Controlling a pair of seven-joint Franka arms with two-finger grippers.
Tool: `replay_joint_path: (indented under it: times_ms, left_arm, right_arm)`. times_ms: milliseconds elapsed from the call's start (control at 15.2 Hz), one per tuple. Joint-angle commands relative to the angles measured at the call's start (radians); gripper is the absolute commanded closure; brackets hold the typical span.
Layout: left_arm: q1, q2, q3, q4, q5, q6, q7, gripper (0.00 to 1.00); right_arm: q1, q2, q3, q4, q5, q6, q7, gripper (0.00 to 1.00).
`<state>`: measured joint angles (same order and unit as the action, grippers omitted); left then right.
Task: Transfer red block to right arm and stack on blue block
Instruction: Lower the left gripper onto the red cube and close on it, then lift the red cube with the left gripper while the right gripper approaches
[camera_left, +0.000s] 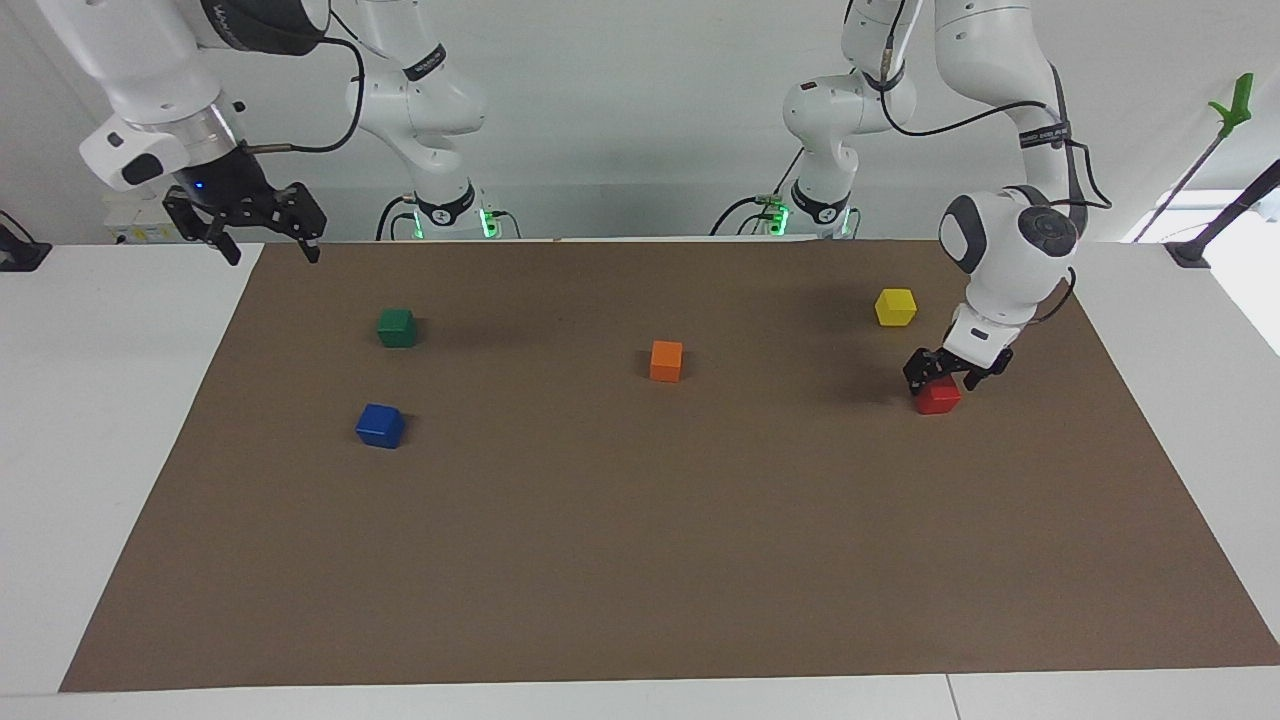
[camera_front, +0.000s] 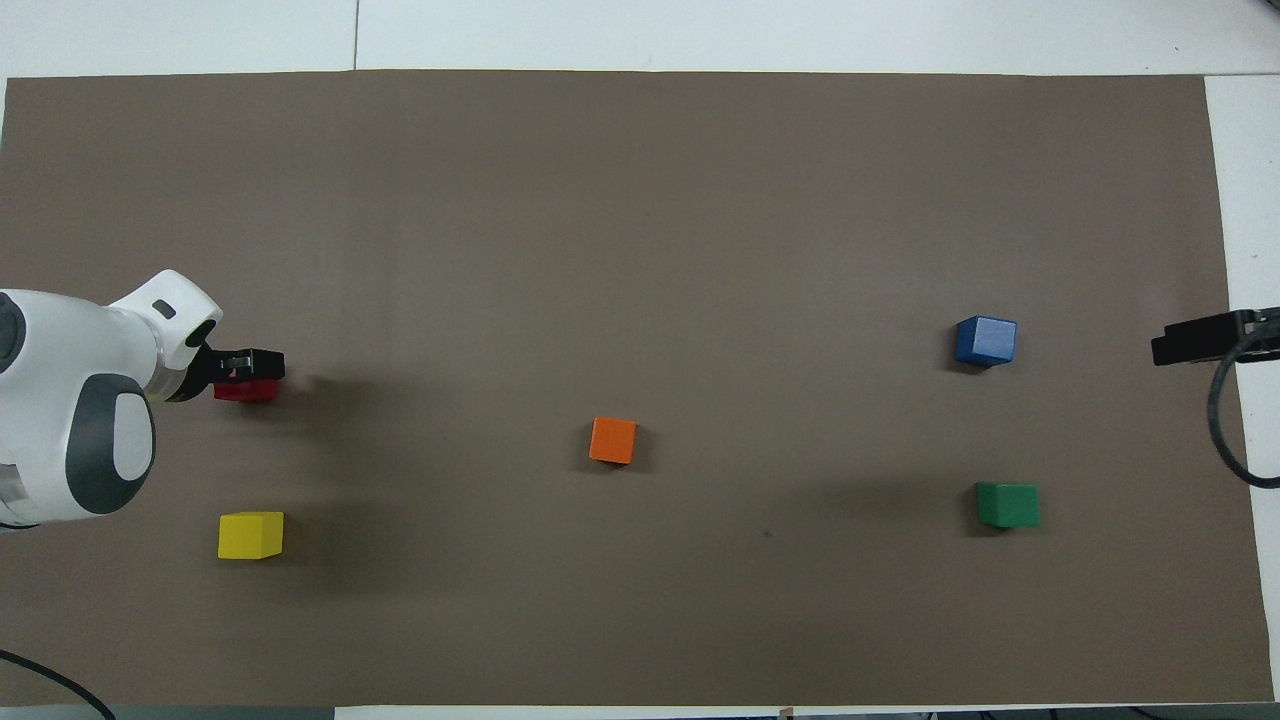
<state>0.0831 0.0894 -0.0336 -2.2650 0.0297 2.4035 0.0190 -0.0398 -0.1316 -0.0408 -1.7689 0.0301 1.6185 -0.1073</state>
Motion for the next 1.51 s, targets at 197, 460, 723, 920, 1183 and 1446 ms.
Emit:
replay_joint_path:
  times_ms: [197,460,723,920,1183,1446]
  left_arm:
    - [0.009,0.023,-0.003,-0.024,0.013,0.048,-0.019,0.50]
    - [0.004,0.024,-0.006,0.086,-0.005,-0.160,-0.066,1.00]
    - [-0.034,-0.006,-0.014,0.256,-0.155,-0.505,-0.158,1.00]
    - [-0.091,-0.083,-0.018,0.320,-0.293,-0.668,-0.359,1.00]
    - [-0.198,-0.209,-0.029,0.314,-0.545,-0.699,-0.831,1.00]
    - [-0.281,-0.243,-0.072,0.312,-0.749,-0.678,-1.063,1.00]
  right_arm:
    - [-0.052,-0.082,-0.005,-0.231,0.305,0.116,-0.223,0.00]
    - [-0.121,-0.086,-0.008,-0.371,0.636,0.165,-0.418,0.00]
    - [-0.170,-0.034,-0.008,-0.458,0.927,0.162,-0.645,0.00]
    - [-0.169,0.009,-0.007,-0.494,1.105,0.101,-0.729,0.00]
    - [-0.158,0.081,-0.005,-0.498,1.278,-0.102,-0.799,0.00]
    - [-0.138,0.122,-0.005,-0.605,1.457,-0.320,-0.836,0.00]
